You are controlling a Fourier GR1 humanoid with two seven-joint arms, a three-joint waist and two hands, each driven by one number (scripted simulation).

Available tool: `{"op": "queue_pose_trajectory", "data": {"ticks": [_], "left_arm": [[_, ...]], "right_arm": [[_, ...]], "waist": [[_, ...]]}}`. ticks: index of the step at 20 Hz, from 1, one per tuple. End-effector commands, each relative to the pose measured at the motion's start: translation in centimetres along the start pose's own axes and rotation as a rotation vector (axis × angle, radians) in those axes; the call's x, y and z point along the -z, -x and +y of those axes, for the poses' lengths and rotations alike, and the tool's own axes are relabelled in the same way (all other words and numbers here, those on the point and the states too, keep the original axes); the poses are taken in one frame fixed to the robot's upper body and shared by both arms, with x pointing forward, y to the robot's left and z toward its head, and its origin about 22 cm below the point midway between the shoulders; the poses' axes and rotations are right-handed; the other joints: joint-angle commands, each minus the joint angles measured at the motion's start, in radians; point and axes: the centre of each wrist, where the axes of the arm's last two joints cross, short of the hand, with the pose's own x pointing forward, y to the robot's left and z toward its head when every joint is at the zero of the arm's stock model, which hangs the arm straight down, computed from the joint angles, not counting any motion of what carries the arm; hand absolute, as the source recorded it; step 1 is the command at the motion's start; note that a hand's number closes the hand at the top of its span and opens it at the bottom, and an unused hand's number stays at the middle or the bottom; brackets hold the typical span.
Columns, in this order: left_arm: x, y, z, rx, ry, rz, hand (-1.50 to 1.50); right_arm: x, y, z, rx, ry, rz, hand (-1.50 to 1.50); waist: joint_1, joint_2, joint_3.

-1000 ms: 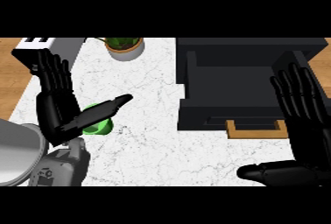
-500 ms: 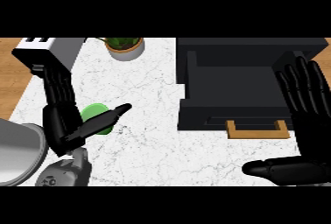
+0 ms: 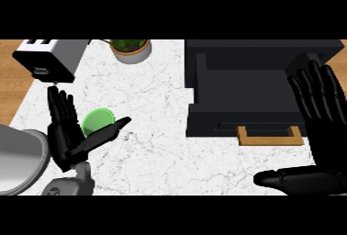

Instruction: Pick up the cup, place it into the drawer and close the drawer

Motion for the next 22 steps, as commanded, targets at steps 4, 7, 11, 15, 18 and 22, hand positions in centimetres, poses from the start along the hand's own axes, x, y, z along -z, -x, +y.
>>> {"op": "queue_pose_trajectory", "data": {"ticks": [4,7,11,15,18,22], "left_arm": [[-0.6,2.3,2.1,0.021,-0.013,0.045,-1.5],[-1.9,4.6,3.1,0.019,-0.015,0.048,-1.5],[-1.4,4.8,4.7,0.021,-0.028,0.071,-1.5],[-2.8,8.3,4.3,0.042,-0.027,0.084,-1.5],[-3.1,9.6,5.6,0.028,-0.028,0.099,-1.5],[-2.1,10.5,6.3,0.041,-0.059,0.091,-1.5]], "right_arm": [[0.7,1.1,0.3,0.003,0.014,-0.008,-1.5],[-0.4,0.8,0.0,0.02,-0.007,-0.006,-1.5],[-1.3,-0.5,0.0,0.009,0.001,0.001,-1.5],[0.9,0.8,0.3,0.005,-0.012,-0.015,-1.5],[-0.6,-0.6,0.4,0.026,-0.027,-0.001,-1.5],[-1.2,-1.4,-1.5,0.007,0.011,0.002,-1.5]], "waist": [[0.001,0.0,0.0],[0.0,0.0,0.0],[0.0,0.0,0.0],[0.001,0.0,0.0],[-0.001,0.0,0.0],[-0.002,0.0,0.0]]}}
